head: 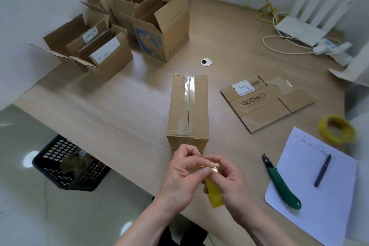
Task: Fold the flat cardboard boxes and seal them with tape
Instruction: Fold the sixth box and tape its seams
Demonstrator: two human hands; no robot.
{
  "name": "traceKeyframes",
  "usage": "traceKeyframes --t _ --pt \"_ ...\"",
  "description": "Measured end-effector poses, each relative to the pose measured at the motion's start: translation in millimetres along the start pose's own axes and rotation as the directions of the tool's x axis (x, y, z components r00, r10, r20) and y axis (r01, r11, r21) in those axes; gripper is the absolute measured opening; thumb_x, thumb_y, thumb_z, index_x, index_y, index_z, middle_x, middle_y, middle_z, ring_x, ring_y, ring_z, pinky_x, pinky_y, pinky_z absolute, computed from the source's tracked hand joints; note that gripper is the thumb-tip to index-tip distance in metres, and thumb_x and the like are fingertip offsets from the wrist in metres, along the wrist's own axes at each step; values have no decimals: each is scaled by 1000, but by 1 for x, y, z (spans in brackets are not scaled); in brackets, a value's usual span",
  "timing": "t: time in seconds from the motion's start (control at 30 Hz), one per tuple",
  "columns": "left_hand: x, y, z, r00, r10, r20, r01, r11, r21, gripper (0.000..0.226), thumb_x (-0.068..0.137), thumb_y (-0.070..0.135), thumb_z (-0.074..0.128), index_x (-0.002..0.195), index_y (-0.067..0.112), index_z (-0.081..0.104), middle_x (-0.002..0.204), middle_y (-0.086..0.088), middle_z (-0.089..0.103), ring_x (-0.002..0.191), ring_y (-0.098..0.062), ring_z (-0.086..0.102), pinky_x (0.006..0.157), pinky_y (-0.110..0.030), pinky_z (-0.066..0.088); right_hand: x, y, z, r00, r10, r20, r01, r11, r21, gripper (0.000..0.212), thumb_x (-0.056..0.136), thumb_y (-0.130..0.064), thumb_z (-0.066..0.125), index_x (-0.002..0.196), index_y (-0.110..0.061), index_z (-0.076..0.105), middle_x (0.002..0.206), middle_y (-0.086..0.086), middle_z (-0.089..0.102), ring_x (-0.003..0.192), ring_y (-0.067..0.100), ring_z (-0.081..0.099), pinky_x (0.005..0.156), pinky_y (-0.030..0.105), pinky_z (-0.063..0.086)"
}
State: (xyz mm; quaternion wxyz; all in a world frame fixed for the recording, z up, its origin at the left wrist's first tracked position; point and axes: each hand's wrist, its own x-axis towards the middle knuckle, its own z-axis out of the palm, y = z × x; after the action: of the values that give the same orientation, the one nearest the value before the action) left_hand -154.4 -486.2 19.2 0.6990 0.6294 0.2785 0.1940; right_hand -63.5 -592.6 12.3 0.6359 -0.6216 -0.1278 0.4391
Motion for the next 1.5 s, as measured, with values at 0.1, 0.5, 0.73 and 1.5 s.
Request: traceKeyframes --t 0.1,0.5,0.73,1.5 --pt "-5 -6 1 991 -51 -124 34 990 -136 9 75 16 76 82 19 81 92 -3 50 83 -6 58 73 -18 48 1 -4 -4 1000 -8 -1 7 996 -86 7 89 -2 64 89 -3 71 68 16 62 58 21 59 50 28 50" --pt "-15 -21 -13 937 22 -350 66 969 237 28 80 49 60 67 30 76 74 7 66 75 -7 64 66 -14 44 12 -21 -7 988 -35 151 141 601 -786 11 91 -44 58 88 -40 68 70 -4 64 64 15 60 61 46 54" --pt "-10 -23 -31 912 -263 -316 294 954 56 55 79 66 49 78 19 78 79 7 75 78 -2 68 68 -18 49 11 -35 -9 982 65 176 99 617 -780 12 89 -39 59 80 -39 67 70 -11 65 59 13 66 62 46 57" --pt "14 -14 -63 971 4 -241 53 972 228 23 82 10 77 66 27 77 63 12 68 59 2 59 59 -11 43 35 -73 -53 906 276 321 188 416 -890 55 92 -46 60 142 -51 38 95 -4 74 91 12 65 81 29 49"
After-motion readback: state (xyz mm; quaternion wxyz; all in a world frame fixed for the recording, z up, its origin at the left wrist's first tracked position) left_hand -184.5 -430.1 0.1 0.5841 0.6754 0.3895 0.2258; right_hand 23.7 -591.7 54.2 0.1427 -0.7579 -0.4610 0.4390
